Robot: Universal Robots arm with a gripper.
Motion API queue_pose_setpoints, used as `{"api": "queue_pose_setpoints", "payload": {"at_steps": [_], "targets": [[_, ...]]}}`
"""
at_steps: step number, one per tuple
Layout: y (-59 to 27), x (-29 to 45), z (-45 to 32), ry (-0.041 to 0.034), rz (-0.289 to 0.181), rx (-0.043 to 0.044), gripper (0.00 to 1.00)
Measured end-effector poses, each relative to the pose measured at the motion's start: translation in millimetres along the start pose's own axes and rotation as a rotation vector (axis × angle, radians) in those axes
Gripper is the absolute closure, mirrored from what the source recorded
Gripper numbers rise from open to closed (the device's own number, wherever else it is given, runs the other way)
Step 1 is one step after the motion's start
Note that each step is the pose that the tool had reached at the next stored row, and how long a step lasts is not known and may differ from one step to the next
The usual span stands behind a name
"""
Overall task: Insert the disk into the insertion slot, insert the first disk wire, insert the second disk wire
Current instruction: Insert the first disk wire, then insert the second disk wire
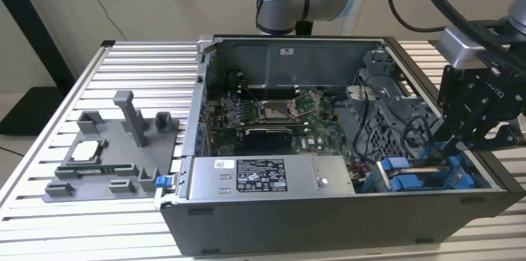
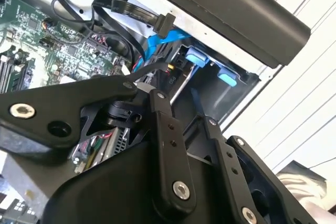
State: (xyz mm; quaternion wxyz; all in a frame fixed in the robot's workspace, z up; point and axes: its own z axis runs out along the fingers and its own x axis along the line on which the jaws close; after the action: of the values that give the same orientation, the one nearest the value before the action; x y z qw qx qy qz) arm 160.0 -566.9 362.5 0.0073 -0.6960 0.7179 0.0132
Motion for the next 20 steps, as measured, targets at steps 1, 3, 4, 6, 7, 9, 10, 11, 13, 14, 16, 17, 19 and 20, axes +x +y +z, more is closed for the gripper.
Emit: {"api": "queue_pose_setpoints", "payload": {"at_steps": [1, 3, 4, 6, 7, 9, 10, 11, 13, 14, 16, 17, 19, 20], "targets": [[0.0, -0.1, -3.3, 0.0001, 0.0, 0.0, 0.0], [0.1, -0.2, -8.8, 0.0001, 0.0, 0.0, 0.0], [0.1, -0.3, -10.2, 0.0002, 0.0, 0.0, 0.0], [0.1, -0.3, -12.2, 0.0001, 0.0, 0.0, 0.0], [0.1, -0.4, -13.4, 0.0001, 0.0, 0.0, 0.0], [0.1, -0.5, -16.4, 0.0002, 0.0, 0.0, 0.0], [0.1, -0.5, -17.0, 0.0001, 0.0, 0.0001, 0.0], [0.1, -0.5, -16.9, -0.0003, 0.0, 0.0001, 0.0], [0.1, -0.5, -16.9, -0.001, 0.0, 0.0001, 0.0], [0.1, -0.5, -17.0, -0.0013, 0.0, 0.0001, 0.0], [0.1, -0.5, -17.0, -0.0022, 0.0, 0.0001, 0.0], [0.1, -0.5, -17.0, -0.0026, 0.0, 0.0, 0.0], [0.1, -0.5, -17.0, -0.0033, 0.0, 0.0, 0.0], [0.1, -0.5, -17.0, -0.0037, 0.0, 0.0, 0.0]]}}
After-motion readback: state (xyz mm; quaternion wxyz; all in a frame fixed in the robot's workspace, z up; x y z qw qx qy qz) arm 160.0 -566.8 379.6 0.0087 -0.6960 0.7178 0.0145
